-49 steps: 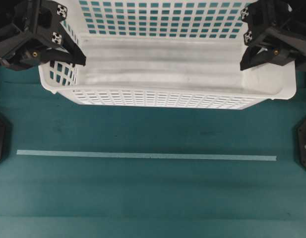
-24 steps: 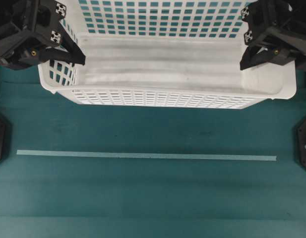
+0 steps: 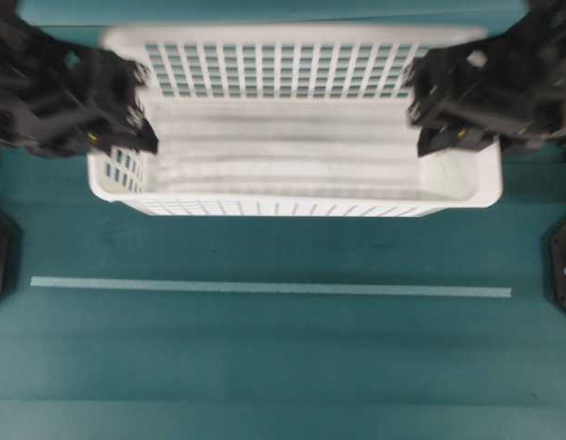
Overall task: Lift the white basket with both hands.
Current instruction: 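Lower the held basket back toward the table with both grippers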
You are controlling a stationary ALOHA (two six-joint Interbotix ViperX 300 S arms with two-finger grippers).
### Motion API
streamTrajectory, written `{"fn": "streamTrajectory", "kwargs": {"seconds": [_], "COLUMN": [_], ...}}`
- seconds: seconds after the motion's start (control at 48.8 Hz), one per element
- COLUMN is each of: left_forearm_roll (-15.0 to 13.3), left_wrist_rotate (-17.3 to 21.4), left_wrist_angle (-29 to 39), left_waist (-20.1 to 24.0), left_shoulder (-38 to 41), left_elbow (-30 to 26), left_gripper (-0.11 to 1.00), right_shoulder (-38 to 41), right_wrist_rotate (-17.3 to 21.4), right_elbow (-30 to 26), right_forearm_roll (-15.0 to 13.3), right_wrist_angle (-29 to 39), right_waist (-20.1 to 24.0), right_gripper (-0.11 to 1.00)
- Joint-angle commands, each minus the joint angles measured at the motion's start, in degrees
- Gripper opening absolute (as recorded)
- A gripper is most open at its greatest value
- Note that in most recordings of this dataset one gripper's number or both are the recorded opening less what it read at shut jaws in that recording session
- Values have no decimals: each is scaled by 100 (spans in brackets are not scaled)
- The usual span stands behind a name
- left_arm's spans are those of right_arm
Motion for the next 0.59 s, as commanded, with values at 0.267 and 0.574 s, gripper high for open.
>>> {"fn": "streamTrajectory", "kwargs": {"seconds": [0.267,0.574], "left_forearm_roll": [26,26], "left_wrist_rotate": [229,246], "left_wrist_angle": [-1644,-1916], "left_waist": [-18,-26], "left_shoulder": [-79,88], "left_elbow": [1582,2118], "left_gripper": [13,13], "right_shoulder": [290,703], "right_wrist_rotate": [-554,-668], "right_elbow": [1239,1837], "right_forearm_roll": [141,62], "right_wrist_angle": [-1099,-1582], "right_waist": [114,220], "right_gripper": [18,18]}}
